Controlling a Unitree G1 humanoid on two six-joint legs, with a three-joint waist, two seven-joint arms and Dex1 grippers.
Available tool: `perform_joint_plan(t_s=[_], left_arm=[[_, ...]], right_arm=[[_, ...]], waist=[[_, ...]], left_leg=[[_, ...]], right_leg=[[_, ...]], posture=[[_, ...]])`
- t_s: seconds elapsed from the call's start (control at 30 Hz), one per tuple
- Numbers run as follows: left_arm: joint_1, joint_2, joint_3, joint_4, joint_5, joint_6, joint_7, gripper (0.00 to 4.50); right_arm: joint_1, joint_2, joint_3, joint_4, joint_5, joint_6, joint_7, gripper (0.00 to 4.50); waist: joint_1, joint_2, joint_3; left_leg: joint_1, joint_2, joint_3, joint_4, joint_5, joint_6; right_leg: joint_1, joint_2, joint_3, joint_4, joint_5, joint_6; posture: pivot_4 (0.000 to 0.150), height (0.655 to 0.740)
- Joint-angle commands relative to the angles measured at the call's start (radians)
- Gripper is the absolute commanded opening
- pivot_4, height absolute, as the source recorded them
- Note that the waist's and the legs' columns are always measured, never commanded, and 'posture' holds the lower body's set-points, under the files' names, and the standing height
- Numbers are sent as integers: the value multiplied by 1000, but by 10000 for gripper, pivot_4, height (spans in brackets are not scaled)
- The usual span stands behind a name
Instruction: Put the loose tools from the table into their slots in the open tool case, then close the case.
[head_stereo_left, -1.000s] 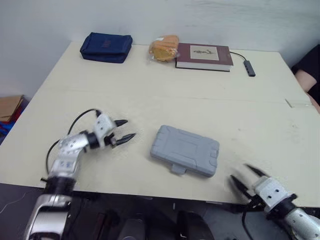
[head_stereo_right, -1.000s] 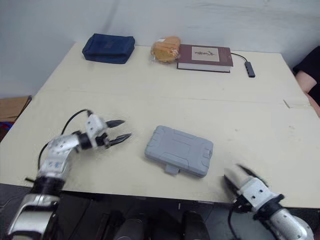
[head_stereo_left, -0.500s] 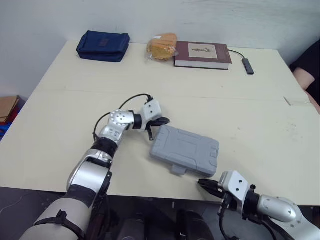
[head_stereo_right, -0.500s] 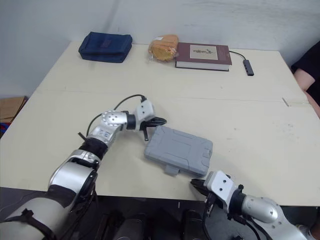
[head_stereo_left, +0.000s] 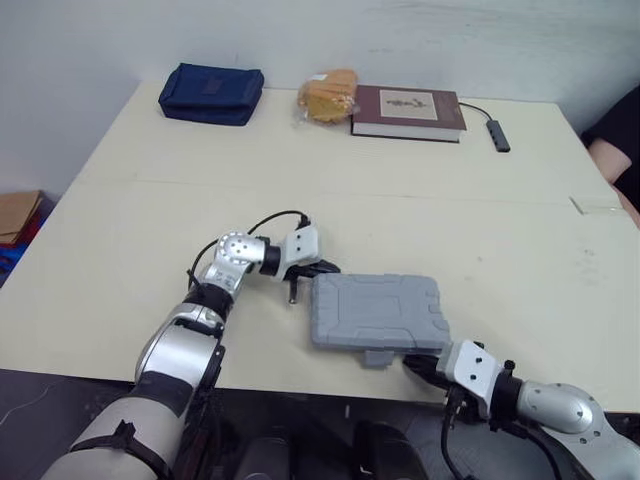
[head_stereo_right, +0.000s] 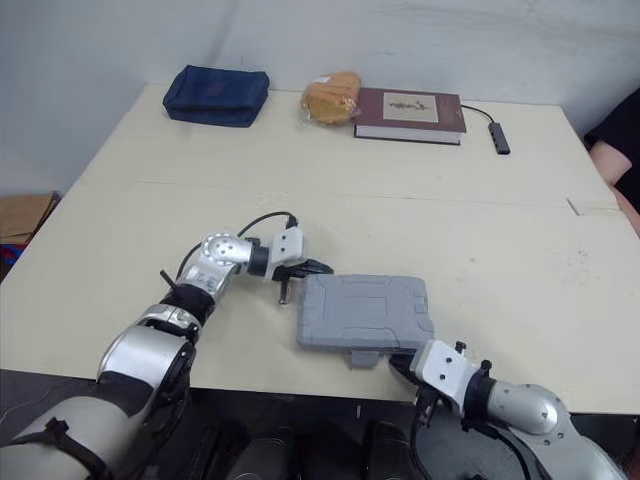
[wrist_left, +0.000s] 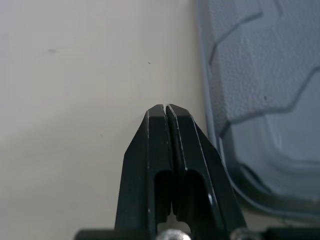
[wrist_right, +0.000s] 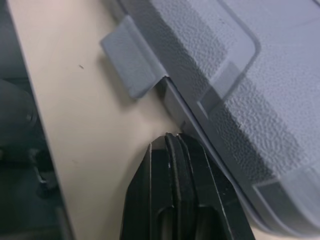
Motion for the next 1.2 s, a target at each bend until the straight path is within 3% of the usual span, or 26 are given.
perform_joint_plan(t_s=[0.03,0.3,0.5,0.7,0.9,1.07,1.2], left_arm=[[63,10,3,-116,-39,-14,-72,213],[352,75,6,-602,-96,231,-19,213],[438,78,37,-749,-91,363,137,213],[370,104,98,-748,-176,460,148,213],[296,55,28,-914,-335,582,-38,213],[243,29,-99,-926,-261,551,-73,213],[214,-8,-198,-838,-150,434,-48,213]], right_arm=[[-24,-18,-31,175,-92,5,-16,0],[-249,63,-15,389,-149,-38,-76,0],[-252,105,-80,413,-144,-13,-131,0],[-116,113,-207,283,-99,-29,-135,0],[66,178,-327,35,-39,-27,-142,0],[149,216,-284,-157,10,63,-126,0],[124,214,-220,-226,-1,152,-126,0]], waist=[[-2,-1,-1],[-11,0,-2],[-2,0,-3],[2,1,-2],[0,4,-1],[-10,7,0],[-5,7,0]], left_leg=[[0,0,0,1,0,1],[1,2,-1,6,-3,0],[0,2,-3,7,-4,-1],[-2,2,-4,7,-4,-1],[-6,2,-6,7,-4,-1],[-3,2,-1,8,-4,-1],[-1,3,1,7,-4,-1]], right_leg=[[0,-1,0,0,0,0],[2,-7,7,-1,1,0],[2,-7,10,-2,0,-1],[1,-6,8,0,0,-1],[-1,-5,6,-1,1,0],[-1,-1,3,2,1,0],[-1,0,4,0,0,-1]], posture=[[1500,7400],[1500,7400],[1500,7400],[1500,7400],[1500,7400],[1500,7400],[1500,7400]])
